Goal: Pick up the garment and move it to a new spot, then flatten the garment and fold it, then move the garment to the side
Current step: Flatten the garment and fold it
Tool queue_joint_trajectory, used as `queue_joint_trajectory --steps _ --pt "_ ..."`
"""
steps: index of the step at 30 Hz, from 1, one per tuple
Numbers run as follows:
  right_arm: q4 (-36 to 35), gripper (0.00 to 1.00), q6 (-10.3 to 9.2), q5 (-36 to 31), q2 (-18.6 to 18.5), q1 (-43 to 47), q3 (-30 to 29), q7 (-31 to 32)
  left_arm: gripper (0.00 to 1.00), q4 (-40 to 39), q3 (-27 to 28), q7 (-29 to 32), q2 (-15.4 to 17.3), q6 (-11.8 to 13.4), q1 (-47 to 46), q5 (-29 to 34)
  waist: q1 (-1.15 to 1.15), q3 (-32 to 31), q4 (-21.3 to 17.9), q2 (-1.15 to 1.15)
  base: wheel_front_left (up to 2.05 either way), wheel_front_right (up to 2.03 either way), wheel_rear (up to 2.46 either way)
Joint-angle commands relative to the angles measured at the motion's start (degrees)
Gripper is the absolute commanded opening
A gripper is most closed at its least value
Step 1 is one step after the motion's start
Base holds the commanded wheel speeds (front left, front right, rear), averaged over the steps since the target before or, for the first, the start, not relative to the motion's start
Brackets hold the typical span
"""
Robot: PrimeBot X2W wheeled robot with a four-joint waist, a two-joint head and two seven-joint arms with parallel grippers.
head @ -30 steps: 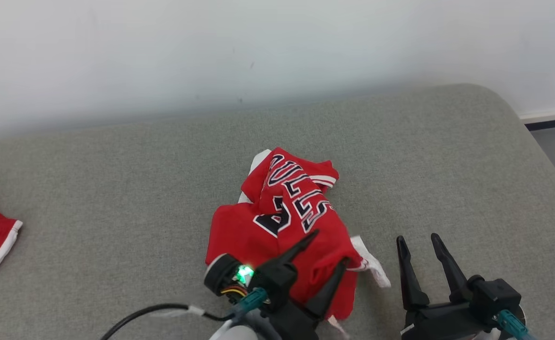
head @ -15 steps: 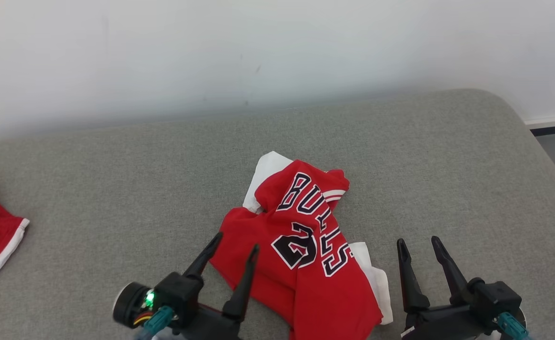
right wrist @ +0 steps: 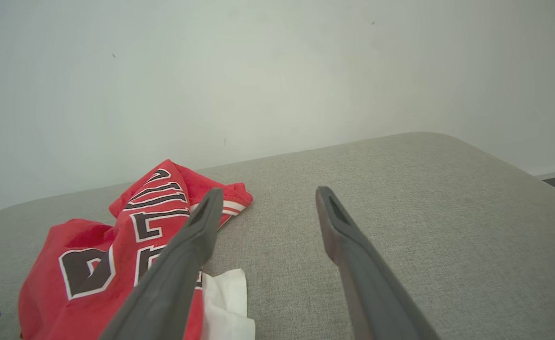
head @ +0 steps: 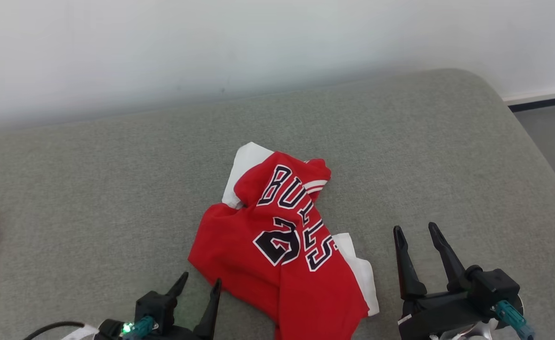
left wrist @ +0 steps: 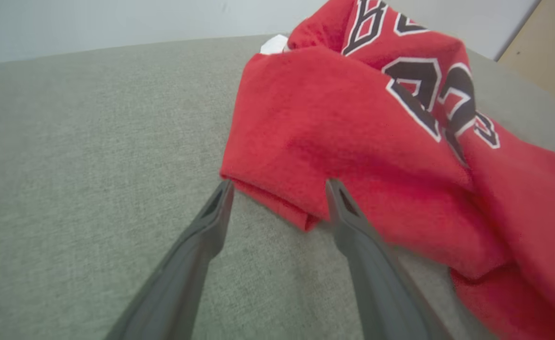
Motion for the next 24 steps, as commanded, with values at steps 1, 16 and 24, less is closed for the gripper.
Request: queue_joint_trajectory --steps 1,16,24 --pt "-0.2 1.00 0.20 -0.1 -0.1 -0.8 0.2 -0.1 1.00 0.8 -0.2 -0.2 -0.3 -0.1 -1.0 -0.1 0.00 0.8 -1.0 0.00 0.00 0.00 0.00" --pt "-0.3 1.00 0.20 0.4 -0.1 -0.6 -0.6 -0.1 0.00 16.8 -1.2 -2.9 -3.9 -4.5 -6.3 -0.4 0.00 1.2 -2.5 0.00 0.00 0.00 0.00" --pt "-0.4 1.00 0.20 0.6 -0.1 0.3 -1.1 -0.1 0.00 13.6 3.7 -4.2 1.5 -2.4 -9.8 0.3 0.00 0.4 -0.2 0.00 0.00 0.00 0.00"
